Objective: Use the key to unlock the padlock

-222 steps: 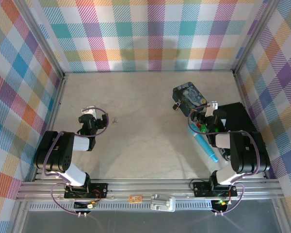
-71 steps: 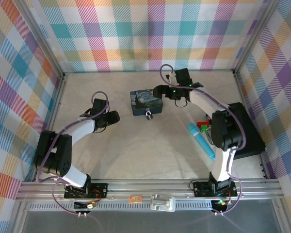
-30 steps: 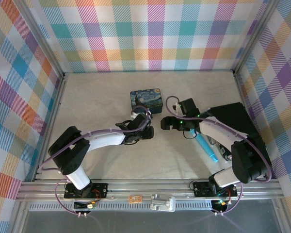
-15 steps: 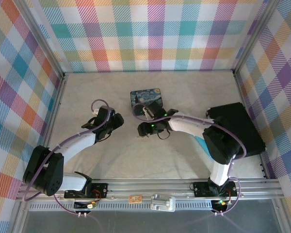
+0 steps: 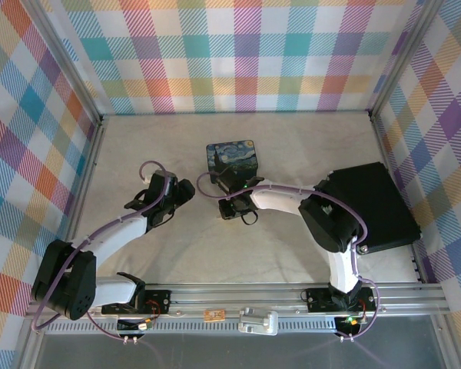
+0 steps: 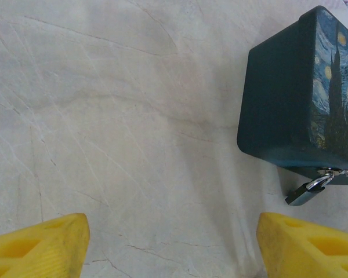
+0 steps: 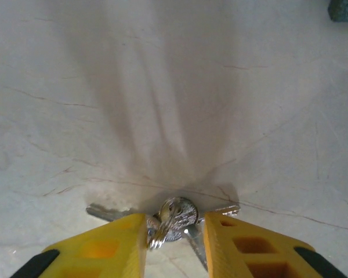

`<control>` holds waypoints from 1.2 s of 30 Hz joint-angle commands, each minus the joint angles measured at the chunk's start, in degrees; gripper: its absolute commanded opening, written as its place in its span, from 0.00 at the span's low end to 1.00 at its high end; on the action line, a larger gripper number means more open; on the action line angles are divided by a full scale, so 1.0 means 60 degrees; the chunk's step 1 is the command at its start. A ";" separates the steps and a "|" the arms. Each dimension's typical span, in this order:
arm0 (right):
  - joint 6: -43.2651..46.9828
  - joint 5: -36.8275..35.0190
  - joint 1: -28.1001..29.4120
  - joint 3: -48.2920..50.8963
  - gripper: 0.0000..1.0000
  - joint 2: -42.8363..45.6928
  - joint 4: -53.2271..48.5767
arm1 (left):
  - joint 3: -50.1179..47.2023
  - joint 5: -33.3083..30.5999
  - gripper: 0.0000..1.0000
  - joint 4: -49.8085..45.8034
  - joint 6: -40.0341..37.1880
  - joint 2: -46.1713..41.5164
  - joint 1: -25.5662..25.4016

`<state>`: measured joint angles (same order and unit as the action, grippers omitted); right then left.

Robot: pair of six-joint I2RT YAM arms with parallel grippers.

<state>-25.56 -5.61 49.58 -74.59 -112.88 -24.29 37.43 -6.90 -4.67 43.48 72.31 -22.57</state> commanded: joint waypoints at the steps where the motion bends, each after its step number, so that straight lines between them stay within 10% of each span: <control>1: -0.0476 -0.0183 -0.0002 0.0110 0.28 -0.0237 -0.0092 | -0.0142 0.0077 0.76 0.0169 0.0165 -0.0252 0.0062; 9: -0.1323 0.0136 -0.0103 0.0497 0.00 -0.0292 0.0146 | -0.0204 0.0485 0.74 0.0400 0.0206 -0.0290 0.0055; 23: -0.3782 0.3004 -0.2356 0.3634 0.00 0.2188 0.3186 | -0.0467 0.1993 0.70 0.2896 0.0777 0.0317 -0.1028; 36: -0.5111 0.3245 -0.2939 0.4428 0.00 0.3756 0.4309 | -0.0061 0.2067 0.57 0.5704 0.1238 0.2156 -0.3018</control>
<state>-53.41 12.51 32.29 -48.42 -92.33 -1.67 35.29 4.93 23.99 51.66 83.70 -39.53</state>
